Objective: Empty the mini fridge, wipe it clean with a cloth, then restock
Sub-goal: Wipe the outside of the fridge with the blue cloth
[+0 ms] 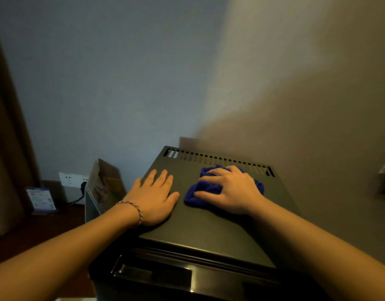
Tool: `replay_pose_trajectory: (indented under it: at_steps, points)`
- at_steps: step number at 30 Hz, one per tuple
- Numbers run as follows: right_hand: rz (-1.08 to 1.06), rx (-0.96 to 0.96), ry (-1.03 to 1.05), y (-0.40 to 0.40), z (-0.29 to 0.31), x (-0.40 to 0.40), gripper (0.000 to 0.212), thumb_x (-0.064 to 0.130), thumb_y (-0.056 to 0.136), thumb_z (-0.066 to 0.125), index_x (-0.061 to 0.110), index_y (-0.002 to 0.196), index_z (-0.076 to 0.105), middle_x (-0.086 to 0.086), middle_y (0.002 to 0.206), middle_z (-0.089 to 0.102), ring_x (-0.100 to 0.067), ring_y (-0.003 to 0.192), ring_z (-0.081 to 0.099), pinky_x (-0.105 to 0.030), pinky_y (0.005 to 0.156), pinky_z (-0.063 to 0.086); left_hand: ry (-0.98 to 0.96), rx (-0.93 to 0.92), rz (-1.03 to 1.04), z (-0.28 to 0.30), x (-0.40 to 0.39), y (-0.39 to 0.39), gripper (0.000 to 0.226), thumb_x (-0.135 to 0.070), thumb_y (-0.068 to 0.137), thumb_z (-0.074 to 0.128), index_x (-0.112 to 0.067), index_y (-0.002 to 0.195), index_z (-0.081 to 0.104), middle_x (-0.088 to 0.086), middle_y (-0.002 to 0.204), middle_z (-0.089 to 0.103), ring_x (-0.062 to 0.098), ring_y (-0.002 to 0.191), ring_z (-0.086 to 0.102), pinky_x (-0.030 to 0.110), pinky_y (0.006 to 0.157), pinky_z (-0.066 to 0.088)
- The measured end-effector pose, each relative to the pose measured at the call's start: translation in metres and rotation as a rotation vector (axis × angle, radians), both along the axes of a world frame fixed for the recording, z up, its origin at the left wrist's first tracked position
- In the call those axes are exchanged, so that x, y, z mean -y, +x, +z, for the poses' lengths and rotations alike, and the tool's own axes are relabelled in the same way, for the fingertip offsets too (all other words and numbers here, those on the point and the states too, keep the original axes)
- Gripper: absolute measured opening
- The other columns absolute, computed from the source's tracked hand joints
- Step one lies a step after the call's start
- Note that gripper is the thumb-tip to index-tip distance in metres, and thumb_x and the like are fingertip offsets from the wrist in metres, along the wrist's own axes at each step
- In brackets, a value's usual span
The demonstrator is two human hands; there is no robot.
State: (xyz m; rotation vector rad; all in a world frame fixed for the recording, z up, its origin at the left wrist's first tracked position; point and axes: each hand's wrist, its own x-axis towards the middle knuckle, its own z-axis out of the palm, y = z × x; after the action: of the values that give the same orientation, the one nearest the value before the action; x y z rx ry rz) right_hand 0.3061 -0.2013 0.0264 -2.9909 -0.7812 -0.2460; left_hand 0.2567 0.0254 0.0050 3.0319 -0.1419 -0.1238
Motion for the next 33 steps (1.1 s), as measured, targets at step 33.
replay_pose_trajectory:
  at_steps: [33]
  points:
    - [0.237,0.01,0.067,-0.057,-0.004,0.052,0.068,0.092,0.078,0.03,0.057,0.13,0.055,0.027,0.137,0.054,-0.016,0.124,0.045,-0.038,0.09,0.045,0.043,-0.006,0.031,0.006,0.004,-0.003,0.056,-0.064,0.099,0.015,-0.052,0.152,0.0,-0.013,0.165,-0.005,0.017,0.152,-0.005,0.051,0.122,0.009]
